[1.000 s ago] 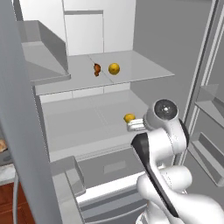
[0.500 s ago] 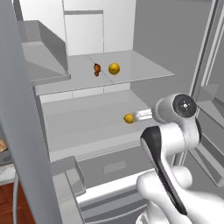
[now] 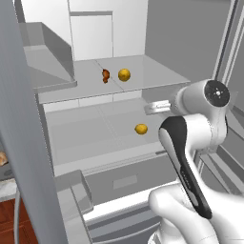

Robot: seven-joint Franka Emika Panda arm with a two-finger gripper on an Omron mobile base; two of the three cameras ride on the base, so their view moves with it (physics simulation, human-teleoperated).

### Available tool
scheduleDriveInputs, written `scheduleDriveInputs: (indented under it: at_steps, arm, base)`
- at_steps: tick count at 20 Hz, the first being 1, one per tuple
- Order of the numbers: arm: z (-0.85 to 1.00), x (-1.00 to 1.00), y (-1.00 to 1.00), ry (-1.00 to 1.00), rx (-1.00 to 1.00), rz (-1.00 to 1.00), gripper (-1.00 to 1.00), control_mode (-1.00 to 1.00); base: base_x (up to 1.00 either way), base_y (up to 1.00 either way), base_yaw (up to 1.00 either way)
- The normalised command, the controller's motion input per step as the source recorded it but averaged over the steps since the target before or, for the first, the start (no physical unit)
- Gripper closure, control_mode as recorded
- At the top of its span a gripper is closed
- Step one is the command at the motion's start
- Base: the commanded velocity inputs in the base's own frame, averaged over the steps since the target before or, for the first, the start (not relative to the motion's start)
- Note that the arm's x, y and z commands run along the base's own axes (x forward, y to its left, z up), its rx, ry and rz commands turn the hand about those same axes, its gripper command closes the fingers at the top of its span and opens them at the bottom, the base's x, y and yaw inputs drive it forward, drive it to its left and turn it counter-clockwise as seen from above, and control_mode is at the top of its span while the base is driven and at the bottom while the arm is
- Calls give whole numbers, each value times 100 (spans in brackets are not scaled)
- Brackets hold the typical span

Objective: Place one lemon and one chicken drumstick in each tupperware on the nearby counter, to pack two identical lunches.

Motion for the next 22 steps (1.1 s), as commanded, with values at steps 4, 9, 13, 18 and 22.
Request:
scheduleDriveInputs:
  at_steps: [4,9,13,18,22]
  arm:
    - [26,17,38,0,0,3,-100,-100]
    - [17,28,24,0,0,0,-100,-100]
    - [23,31,7,0,5,0,-100,-100]
    - [13,21,27,0,7,0,-100,-100]
    - [0,2,53,0,3,0,-100,-100]
  base:
    - [0,0,0]
    - [0,0,0]
    - [0,0,0]
    - [0,0,0]
    - [0,0,0]
